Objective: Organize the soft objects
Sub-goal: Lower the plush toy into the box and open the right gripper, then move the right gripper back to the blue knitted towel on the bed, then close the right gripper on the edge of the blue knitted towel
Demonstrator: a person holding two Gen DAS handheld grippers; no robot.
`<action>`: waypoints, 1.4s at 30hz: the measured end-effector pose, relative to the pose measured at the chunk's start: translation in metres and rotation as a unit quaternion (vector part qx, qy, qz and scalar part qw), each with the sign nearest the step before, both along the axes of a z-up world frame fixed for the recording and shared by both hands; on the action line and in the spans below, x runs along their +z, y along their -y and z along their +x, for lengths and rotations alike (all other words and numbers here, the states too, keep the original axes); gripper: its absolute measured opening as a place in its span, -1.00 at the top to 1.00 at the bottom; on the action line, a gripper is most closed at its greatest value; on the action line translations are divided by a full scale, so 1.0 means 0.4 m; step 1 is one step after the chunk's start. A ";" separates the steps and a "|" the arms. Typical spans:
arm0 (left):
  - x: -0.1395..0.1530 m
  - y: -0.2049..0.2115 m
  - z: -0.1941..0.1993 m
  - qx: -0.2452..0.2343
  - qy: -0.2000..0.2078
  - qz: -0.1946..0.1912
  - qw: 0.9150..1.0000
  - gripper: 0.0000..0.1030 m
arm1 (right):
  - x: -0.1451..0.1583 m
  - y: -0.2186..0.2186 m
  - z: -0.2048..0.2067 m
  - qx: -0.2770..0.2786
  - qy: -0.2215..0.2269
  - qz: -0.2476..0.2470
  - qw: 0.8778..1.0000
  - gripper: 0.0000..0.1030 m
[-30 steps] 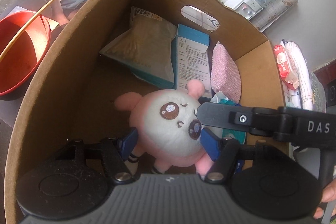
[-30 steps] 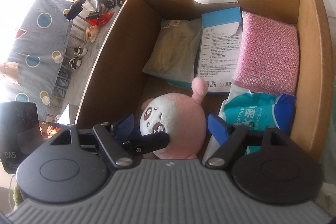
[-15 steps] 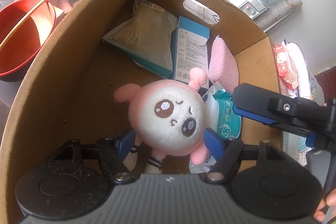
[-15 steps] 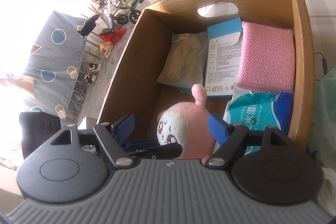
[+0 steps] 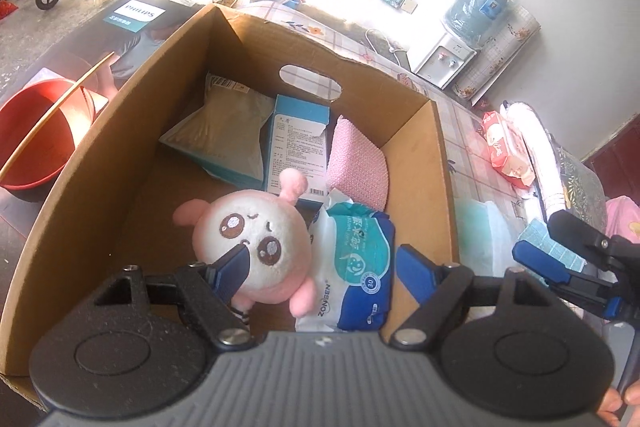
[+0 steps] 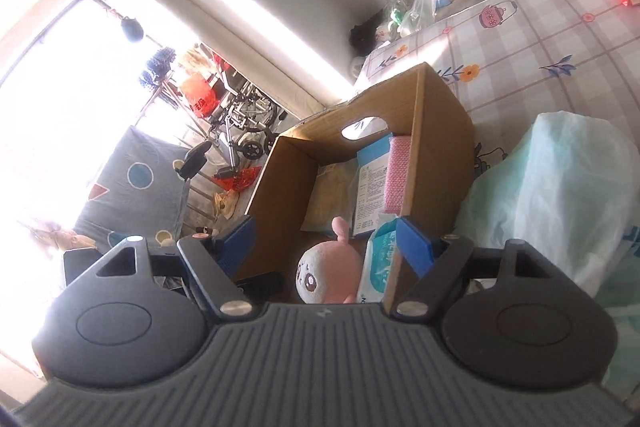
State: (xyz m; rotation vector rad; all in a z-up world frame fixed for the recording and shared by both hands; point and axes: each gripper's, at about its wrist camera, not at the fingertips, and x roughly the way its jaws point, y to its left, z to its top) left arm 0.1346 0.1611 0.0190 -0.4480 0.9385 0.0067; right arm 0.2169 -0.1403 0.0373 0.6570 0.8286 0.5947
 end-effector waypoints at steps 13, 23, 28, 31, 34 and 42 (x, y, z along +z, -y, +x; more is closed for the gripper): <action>0.105 0.427 0.153 -0.181 0.061 0.064 0.979 -0.58 | -0.091 0.527 -0.091 -0.258 0.027 -0.054 0.964 -0.41; 0.031 0.637 0.206 -0.241 0.034 0.045 0.969 -0.55 | -0.228 0.779 0.120 -0.349 -0.042 -0.165 0.921 -0.14; 0.013 0.642 0.203 -0.238 0.026 0.032 0.971 -0.55 | -0.281 0.800 0.178 -0.343 -0.059 -0.172 0.922 0.00; 0.007 0.642 0.200 -0.233 0.019 0.030 0.972 -0.55 | -0.298 0.805 0.198 -0.342 -0.055 -0.180 0.921 0.05; 0.010 0.648 0.189 -0.229 0.016 0.033 0.973 -0.55 | -0.282 0.793 0.166 -0.353 -0.057 -0.174 0.918 0.11; 0.038 0.674 0.132 -0.223 0.033 0.028 0.974 -0.55 | -0.296 0.773 0.163 -0.330 -0.053 -0.150 0.930 0.59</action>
